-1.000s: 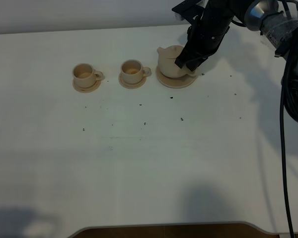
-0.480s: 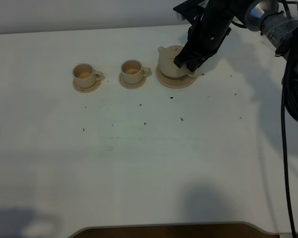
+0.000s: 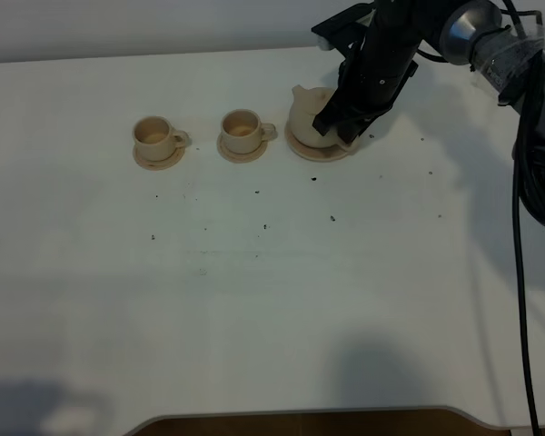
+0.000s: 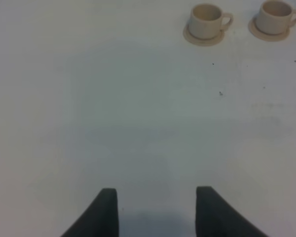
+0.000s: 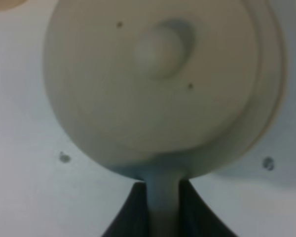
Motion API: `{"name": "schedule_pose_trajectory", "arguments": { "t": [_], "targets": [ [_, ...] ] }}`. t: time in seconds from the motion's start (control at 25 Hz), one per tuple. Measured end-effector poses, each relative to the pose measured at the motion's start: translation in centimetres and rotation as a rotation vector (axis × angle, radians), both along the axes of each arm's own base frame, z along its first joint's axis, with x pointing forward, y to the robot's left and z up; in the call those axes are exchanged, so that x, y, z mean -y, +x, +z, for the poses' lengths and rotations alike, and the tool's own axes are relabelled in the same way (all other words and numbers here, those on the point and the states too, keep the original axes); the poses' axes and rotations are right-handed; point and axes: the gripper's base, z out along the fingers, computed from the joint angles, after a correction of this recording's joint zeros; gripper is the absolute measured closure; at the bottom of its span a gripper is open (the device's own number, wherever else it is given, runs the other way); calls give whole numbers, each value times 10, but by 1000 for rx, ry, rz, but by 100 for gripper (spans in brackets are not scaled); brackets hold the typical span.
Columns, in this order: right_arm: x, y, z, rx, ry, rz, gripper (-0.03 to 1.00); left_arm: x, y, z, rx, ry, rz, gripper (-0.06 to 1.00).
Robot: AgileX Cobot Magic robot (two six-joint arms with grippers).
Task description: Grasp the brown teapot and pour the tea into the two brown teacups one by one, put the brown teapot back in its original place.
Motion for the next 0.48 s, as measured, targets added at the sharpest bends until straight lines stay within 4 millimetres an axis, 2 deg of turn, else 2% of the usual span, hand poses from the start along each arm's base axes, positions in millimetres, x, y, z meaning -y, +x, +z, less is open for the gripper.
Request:
{"name": "schedule_pose_trajectory", "arguments": {
  "t": [0.48],
  "targets": [
    [-4, -4, -3, -10, -15, -15, 84, 0, 0, 0, 0, 0, 0, 58]
  ]
}}
